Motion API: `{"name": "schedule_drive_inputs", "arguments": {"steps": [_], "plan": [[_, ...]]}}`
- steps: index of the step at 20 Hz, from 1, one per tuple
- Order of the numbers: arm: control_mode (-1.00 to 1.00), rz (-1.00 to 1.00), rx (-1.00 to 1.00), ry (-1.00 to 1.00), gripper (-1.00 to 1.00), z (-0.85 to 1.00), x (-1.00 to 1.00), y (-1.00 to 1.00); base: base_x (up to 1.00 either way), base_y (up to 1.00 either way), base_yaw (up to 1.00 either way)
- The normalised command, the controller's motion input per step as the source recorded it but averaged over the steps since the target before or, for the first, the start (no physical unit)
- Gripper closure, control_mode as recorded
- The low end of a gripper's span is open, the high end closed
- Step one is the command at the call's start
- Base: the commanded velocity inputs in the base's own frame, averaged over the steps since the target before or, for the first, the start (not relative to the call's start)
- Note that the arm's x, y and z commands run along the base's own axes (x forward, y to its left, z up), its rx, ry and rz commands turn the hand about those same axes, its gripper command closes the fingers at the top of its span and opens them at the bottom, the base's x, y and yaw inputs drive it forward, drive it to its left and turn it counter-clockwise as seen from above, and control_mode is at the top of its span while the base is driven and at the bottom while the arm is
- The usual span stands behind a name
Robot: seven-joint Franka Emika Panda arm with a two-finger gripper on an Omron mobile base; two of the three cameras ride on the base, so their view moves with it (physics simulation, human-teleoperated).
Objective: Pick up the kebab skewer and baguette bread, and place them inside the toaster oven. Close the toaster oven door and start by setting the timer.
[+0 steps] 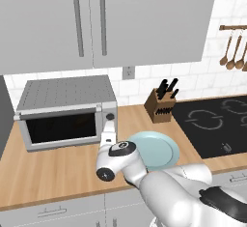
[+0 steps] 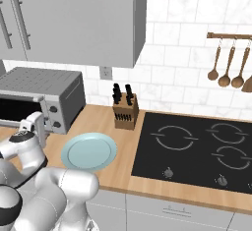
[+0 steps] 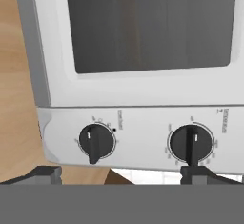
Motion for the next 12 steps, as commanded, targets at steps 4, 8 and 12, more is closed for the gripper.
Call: {"name": "schedule_drive_inputs", "arguments": {"steps": [4, 8, 12], "plan": [[-1.0, 0.08, 0.0, 0.0, -1.0, -0.14, 0.03, -0.24, 0.0, 0.0, 0.0], [-1.0, 0.04, 0.0, 0.0, -1.0, -0.02, 0.04, -0.34, 0.0, 0.0, 0.0], [-1.0, 0.02, -0.01, 0.0, -1.0, 0.0, 0.0, -0.5, 0.0, 0.0, 0.0]]}}
